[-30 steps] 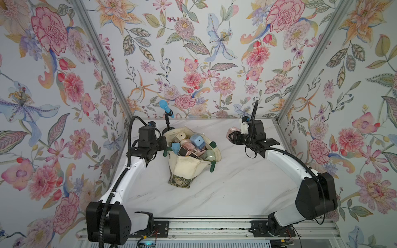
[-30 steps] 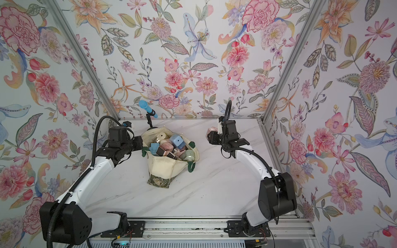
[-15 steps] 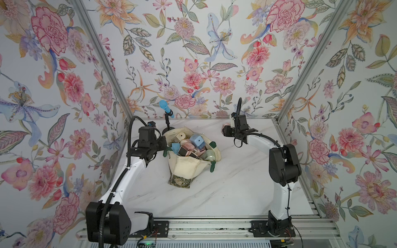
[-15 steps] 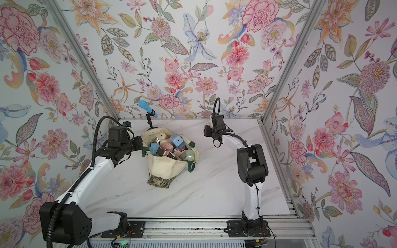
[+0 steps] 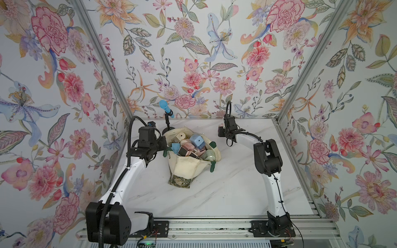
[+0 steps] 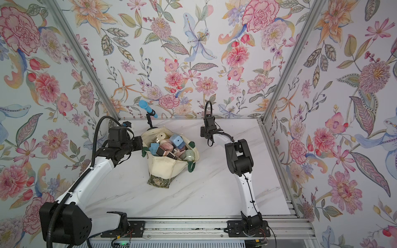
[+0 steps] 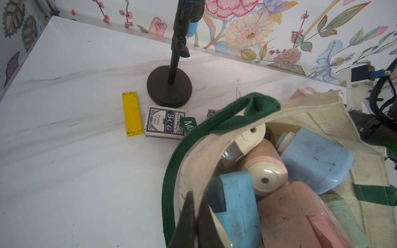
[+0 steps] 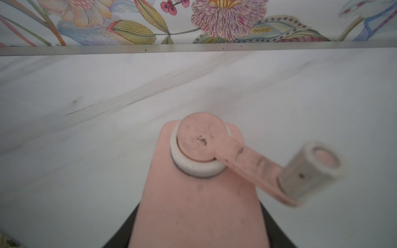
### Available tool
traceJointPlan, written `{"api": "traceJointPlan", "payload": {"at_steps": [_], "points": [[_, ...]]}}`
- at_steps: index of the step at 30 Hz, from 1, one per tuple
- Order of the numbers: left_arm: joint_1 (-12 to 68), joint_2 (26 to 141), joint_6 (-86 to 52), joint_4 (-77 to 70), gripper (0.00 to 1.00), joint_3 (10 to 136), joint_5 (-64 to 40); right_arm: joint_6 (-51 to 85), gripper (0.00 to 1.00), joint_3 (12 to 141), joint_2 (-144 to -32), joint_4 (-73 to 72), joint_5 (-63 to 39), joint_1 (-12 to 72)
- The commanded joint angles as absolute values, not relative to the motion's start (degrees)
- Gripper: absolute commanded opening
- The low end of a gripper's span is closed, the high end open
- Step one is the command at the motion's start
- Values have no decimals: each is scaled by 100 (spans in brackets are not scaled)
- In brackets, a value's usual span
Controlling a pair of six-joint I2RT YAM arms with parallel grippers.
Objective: Take out the pencil sharpeners from the tote bags
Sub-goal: Place the pencil sharpener at the center of the board.
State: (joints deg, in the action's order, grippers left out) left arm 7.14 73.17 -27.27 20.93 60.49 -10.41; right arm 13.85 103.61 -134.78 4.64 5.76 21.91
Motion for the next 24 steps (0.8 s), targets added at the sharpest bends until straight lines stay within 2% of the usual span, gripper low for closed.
{"api": "traceJointPlan", "payload": {"at_steps": [1,10,13,19,24], "points": [[764,7058,-2586,2127,0,6027,-1054,1221,39,10547,-13613,363,798,2234],[761,7049,-2576,2135,0,6032,-1055,1142,71,10468,-13513,422,792,2349],[763,7062,-2576,2136,0,6036,-1063,1107,75,10389,-13410,418,787,2399],[762,7084,-2577,2144,0,6035,-1063,1159,76,10245,-13191,448,720,2462],[764,7081,-2574,2137,0,6025,-1028,1254,83,9859,-12726,444,801,2505]]}}
